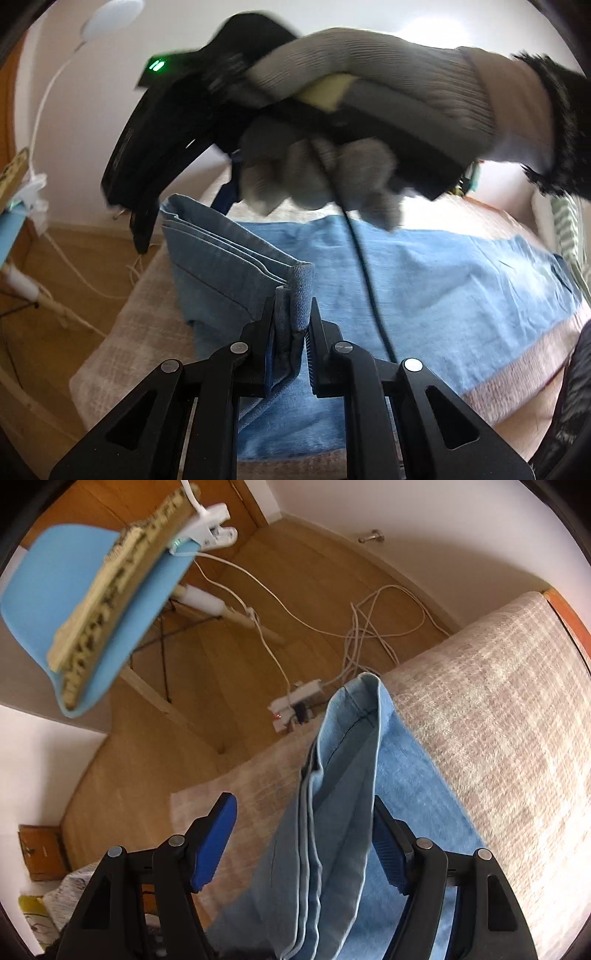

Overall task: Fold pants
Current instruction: 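Grasp the hem with the right gripper while the left gripper holds it, then lift the hem with both grippers and fold it over toward the waistband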

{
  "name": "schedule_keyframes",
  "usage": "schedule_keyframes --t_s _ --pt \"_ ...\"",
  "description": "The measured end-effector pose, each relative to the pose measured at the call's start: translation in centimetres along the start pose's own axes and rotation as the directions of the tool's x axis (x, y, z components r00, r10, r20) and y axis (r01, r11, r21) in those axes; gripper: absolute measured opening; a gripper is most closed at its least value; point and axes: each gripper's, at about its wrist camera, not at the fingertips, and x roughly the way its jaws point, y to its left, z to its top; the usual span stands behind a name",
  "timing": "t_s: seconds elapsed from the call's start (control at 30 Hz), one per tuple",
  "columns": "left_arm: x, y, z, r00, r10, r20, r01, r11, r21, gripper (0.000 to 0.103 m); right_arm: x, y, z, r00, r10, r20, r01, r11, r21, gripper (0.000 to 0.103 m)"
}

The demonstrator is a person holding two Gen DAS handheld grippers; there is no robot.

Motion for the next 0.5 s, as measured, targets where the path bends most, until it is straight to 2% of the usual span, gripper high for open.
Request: schedule_keyframes --t_s 0.07,0.17,0.2,0.23,0.27,0.33,0.5 --pt "0.0 -0.1 0.1 1.0 -0.009 -0.004 0.009 1.0 0.013 0.012 0.6 0.0 0.1 0.999 -0.04 -0.023 0.04 0.999 -0.004 0.073" --pt "0.0 -0.6 0.2 1.0 -0.012 -0.016 0.013 0.999 0.046 0.012 1.2 0.1 0.1 0.996 -0.079 -0.05 0.078 0.997 -0.017 0.057" --pt "0.0 -1.0 0.3 1.0 -0.011 -0.018 0.012 0.998 0.054 0.012 1.3 0.3 0.1 0.994 -0.092 -0.05 0.091 0.996 -0.026 0.037" --pt "-0.2 -1.1 0.3 1.0 -0.012 -0.019 0.014 0.998 0.06 0.012 1.2 0.4 -0.1 0.993 -0.108 -0.05 0.106 0.994 -0.035 0.023" --pt "-0.6 -1.3 0.4 1.0 -0.011 -0.015 0.012 0.998 0.062 0.012 1.1 0.3 -0.4 0.993 -0.112 -0.041 0.11 0.993 -0.035 0.021" --pt "-1.1 -1.1 0.7 1.0 -0.018 -0.008 0.019 0.998 0.055 0.012 0.2 0.1 -1.0 0.995 -0.094 -0.015 0.094 0.995 -0.026 0.008" --pt "-3.2 -0.6 2.2 0.998 -0.06 0.022 0.06 0.998 0.007 0.012 -3.8 -1.9 -3.5 0.995 -0.022 0.095 0.018 0.999 0.045 0.007"
